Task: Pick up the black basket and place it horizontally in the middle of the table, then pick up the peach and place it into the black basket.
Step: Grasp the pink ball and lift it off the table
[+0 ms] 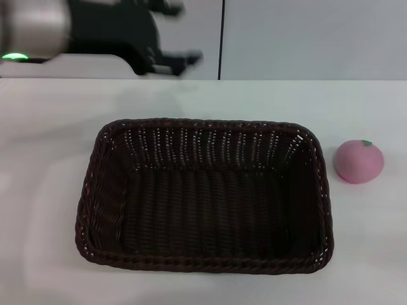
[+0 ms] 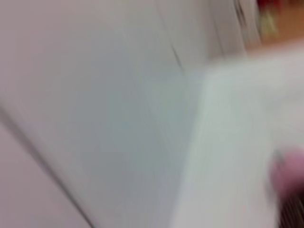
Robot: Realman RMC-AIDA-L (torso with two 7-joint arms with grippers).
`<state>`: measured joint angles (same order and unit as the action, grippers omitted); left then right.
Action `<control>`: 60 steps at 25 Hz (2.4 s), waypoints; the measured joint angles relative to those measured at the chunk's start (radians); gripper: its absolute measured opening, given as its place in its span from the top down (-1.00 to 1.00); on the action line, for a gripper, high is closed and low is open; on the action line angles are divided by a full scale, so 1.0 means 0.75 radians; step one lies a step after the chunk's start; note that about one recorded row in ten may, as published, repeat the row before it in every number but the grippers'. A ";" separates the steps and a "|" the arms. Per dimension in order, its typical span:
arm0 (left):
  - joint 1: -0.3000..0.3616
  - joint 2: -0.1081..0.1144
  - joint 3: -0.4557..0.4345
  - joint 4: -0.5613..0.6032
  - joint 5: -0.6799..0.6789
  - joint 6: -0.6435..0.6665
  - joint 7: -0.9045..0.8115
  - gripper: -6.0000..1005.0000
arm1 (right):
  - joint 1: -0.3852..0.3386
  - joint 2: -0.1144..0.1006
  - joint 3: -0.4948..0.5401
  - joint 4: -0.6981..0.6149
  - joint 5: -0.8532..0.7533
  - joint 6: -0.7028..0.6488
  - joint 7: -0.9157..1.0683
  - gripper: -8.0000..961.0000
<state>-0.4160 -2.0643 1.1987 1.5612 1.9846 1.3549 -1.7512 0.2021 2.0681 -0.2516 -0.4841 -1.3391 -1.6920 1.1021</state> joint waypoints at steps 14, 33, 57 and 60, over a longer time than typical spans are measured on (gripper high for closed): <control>0.384 0.000 -0.293 -0.845 -1.215 0.094 0.792 -0.55 | 0.370 -0.161 -0.159 -1.337 -1.457 -0.412 1.607 -0.50; 0.378 0.004 -0.331 -1.054 -1.245 0.118 0.857 -0.55 | 0.575 -0.071 -0.477 -0.690 -1.713 0.072 1.710 -0.49; 0.373 0.005 -0.368 -1.090 -1.246 0.116 0.864 -0.55 | 0.590 -0.067 -0.540 -0.547 -1.560 0.248 1.642 0.31; 0.373 0.004 -0.370 -1.092 -1.247 0.116 0.866 -0.55 | 0.557 -0.087 -0.537 -0.581 -1.459 0.228 1.639 0.36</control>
<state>-0.1365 -2.0612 0.9209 0.7425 1.0495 1.4420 -1.1020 0.6199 2.0030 -0.6542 -0.9198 -2.4333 -1.5209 2.3315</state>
